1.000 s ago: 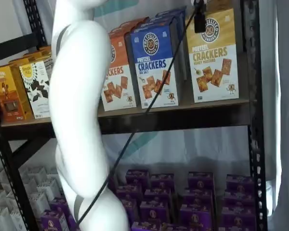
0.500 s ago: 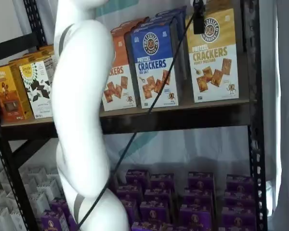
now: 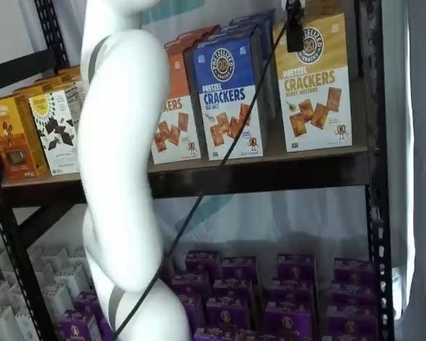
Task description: Retrieve the yellow and white box located on the top shelf, the sixth one from the left
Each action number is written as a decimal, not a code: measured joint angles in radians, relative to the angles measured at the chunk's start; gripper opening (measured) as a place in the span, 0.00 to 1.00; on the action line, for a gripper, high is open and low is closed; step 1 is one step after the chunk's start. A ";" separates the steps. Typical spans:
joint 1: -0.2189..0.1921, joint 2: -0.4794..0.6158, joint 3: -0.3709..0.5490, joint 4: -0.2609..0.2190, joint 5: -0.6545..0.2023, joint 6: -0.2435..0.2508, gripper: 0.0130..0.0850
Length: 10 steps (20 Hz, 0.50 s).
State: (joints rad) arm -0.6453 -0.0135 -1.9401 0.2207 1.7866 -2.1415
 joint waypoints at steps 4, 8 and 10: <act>0.003 -0.005 0.012 -0.010 -0.007 -0.002 1.00; 0.012 -0.011 0.023 -0.027 -0.015 -0.001 1.00; 0.020 -0.017 0.035 -0.035 -0.021 0.002 1.00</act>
State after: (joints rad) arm -0.6257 -0.0300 -1.9052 0.1857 1.7651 -2.1393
